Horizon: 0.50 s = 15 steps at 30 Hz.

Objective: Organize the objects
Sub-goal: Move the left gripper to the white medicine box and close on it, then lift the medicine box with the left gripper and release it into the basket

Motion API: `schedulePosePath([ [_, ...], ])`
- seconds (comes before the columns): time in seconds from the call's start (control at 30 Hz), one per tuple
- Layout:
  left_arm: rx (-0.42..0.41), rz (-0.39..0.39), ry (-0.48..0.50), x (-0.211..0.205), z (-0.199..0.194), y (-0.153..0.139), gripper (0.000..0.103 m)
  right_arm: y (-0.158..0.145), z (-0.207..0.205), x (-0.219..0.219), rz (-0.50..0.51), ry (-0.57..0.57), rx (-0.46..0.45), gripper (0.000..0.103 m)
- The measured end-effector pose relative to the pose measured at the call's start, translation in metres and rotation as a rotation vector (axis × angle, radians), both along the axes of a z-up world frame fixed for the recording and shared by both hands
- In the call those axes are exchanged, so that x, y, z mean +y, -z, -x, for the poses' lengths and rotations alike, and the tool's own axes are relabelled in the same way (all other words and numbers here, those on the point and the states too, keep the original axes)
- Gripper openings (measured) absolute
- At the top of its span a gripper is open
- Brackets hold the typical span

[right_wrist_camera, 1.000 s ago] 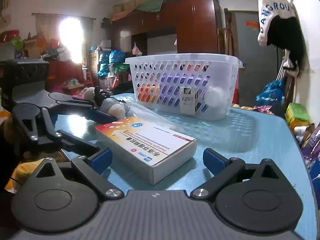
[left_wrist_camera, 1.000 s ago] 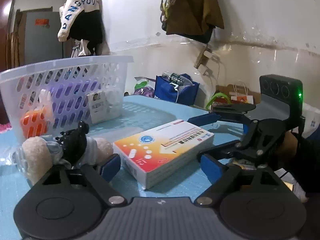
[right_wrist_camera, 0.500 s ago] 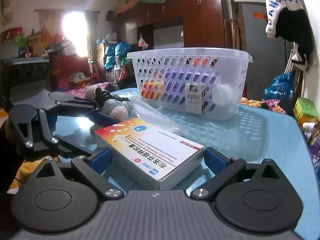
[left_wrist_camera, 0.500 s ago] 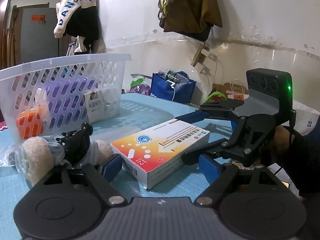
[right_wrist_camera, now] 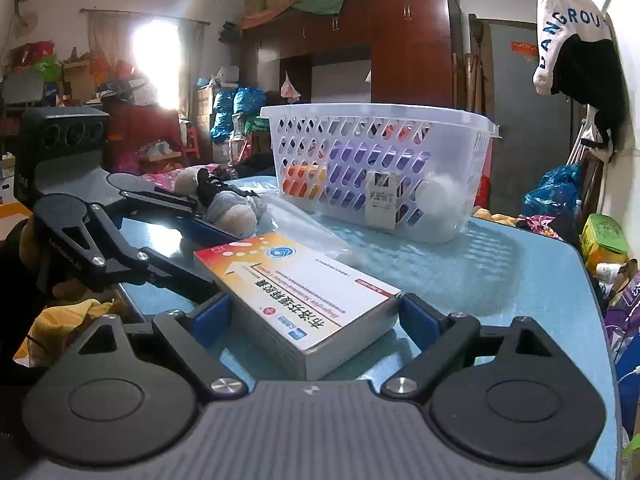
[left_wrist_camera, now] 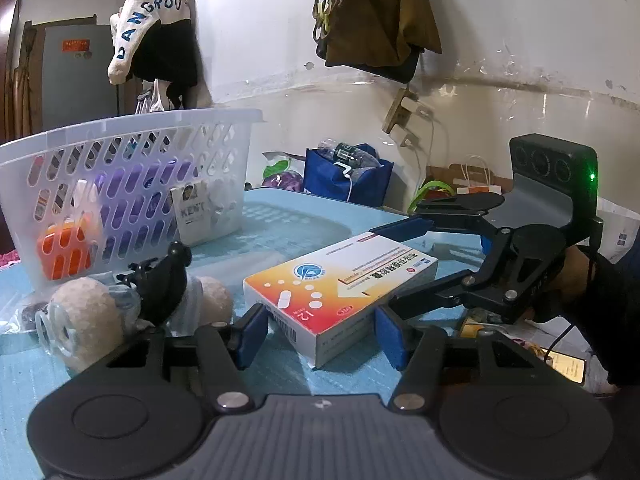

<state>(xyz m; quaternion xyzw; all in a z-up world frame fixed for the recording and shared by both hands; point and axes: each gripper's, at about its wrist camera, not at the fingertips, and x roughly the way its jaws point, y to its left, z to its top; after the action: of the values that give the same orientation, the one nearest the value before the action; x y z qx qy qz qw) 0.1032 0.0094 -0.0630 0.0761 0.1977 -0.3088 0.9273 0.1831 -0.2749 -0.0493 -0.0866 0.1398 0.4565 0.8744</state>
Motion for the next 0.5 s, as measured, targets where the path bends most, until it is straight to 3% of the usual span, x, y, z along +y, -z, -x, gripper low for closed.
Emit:
schedulePosePath([
  [0.5, -0.079, 0.021, -0.018, -0.004, 0.013, -0.003, 0.061, -0.006, 0.014, 0.002, 0.000, 0.041, -0.082, 0.090],
])
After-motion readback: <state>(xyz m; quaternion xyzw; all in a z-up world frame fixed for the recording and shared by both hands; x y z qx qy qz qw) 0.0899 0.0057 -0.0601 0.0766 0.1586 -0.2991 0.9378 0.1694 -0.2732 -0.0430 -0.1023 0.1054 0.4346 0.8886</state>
